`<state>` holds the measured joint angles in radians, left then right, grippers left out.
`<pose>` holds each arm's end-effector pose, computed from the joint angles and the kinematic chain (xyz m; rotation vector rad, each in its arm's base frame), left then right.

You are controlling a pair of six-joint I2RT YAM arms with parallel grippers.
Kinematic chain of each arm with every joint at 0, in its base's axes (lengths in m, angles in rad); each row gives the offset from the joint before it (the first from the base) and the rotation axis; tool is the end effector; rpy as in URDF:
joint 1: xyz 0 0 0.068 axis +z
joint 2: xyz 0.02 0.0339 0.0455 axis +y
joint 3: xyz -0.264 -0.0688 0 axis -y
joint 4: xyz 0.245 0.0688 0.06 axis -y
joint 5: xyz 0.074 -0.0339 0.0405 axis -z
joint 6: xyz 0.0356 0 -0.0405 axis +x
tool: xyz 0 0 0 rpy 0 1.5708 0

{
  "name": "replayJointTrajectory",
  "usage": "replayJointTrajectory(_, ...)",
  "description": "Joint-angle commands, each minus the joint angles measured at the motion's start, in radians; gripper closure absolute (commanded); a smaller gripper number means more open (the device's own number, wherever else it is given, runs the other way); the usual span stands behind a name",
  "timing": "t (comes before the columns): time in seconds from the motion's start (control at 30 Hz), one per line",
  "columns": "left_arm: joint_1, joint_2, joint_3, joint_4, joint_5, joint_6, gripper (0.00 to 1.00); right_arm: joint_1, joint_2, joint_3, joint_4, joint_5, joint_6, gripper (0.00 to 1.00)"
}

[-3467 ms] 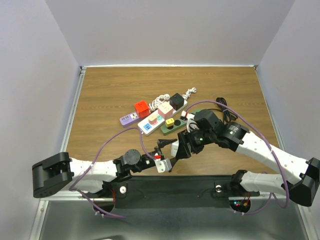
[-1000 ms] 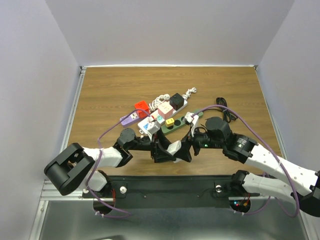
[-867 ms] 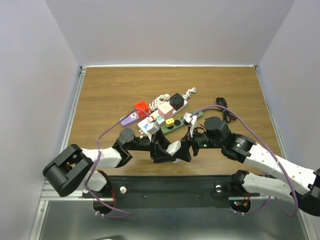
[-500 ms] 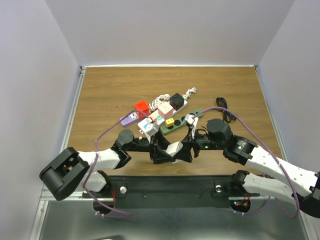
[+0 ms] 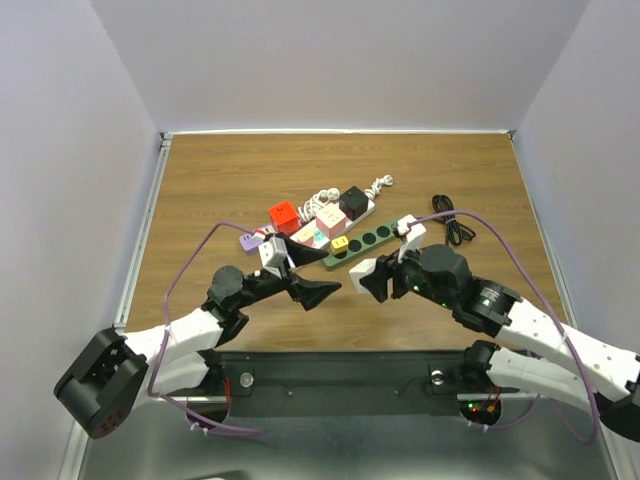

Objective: Insert the plug

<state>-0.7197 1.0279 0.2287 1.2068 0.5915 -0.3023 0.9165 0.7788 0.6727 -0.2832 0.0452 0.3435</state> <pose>0.1317 -0.1418 0.2468 0.7986 1.0666 -1.2205 0.1129 0.1446 0.2911 -0.5476 1.9684 0.7698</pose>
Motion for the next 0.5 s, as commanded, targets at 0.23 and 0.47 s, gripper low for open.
replayJointTrajectory(0.23, 0.078, -0.080, -0.074, 0.013, -0.081, 0.016, 0.02, -0.022, 0.338, 0.240, 0.045, 0.344, -0.185, 0.99)
replayJointTrajectory(0.47, 0.101, -0.101, -0.095, 0.056, -0.029, -0.021, 0.02, -0.189, 0.529, 0.386, -0.008, 0.164, -0.239, 1.00)
